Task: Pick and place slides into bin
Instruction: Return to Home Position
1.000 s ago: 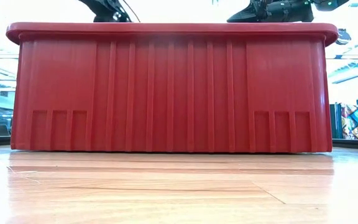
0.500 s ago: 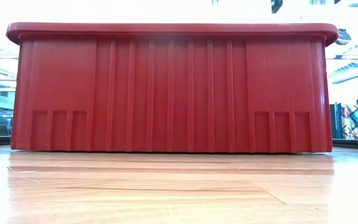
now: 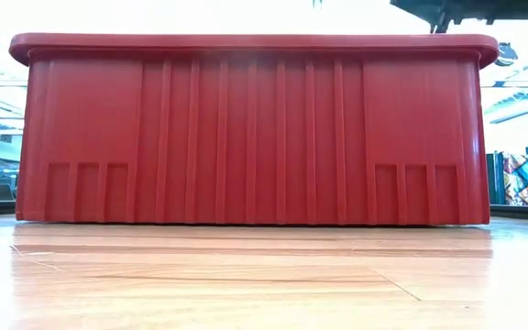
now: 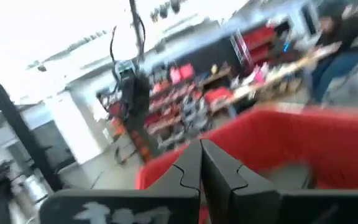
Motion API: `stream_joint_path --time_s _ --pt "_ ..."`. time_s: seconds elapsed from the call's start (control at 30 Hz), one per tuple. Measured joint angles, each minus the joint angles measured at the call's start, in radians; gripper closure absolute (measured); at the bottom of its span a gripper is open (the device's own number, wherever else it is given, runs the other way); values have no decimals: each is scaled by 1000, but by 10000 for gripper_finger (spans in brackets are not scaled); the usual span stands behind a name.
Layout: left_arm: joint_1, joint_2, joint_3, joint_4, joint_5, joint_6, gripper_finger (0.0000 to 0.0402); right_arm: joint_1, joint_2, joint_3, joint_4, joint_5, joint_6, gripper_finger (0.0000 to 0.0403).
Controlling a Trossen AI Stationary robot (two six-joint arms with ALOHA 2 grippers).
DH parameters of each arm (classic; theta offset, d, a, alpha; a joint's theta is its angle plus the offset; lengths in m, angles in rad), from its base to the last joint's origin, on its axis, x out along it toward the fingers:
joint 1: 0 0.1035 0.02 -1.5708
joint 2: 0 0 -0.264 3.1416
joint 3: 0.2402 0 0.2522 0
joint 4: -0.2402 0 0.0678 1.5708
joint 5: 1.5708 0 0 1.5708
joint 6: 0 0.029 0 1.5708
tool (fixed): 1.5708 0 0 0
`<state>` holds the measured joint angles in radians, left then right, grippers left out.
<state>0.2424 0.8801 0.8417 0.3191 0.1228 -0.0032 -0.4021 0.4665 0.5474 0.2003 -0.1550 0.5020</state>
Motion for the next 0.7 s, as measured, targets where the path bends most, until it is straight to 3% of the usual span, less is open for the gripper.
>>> stream_joint_path --time_s 0.2,0.37,0.47,0.7 --pt "-104 -151 -100 -57 -196 46 402 144 6 -35 -78 118 -82 403" --pt "-153 -221 -175 -59 -177 38 402 177 -5 -35 -117 127 -183 403" --pt "-164 -270 -248 -51 -231 48 402 177 -31 -35 -193 126 -210 403" --pt "-164 -421 -425 123 -249 6 402 177 -125 -33 -265 129 -193 403"
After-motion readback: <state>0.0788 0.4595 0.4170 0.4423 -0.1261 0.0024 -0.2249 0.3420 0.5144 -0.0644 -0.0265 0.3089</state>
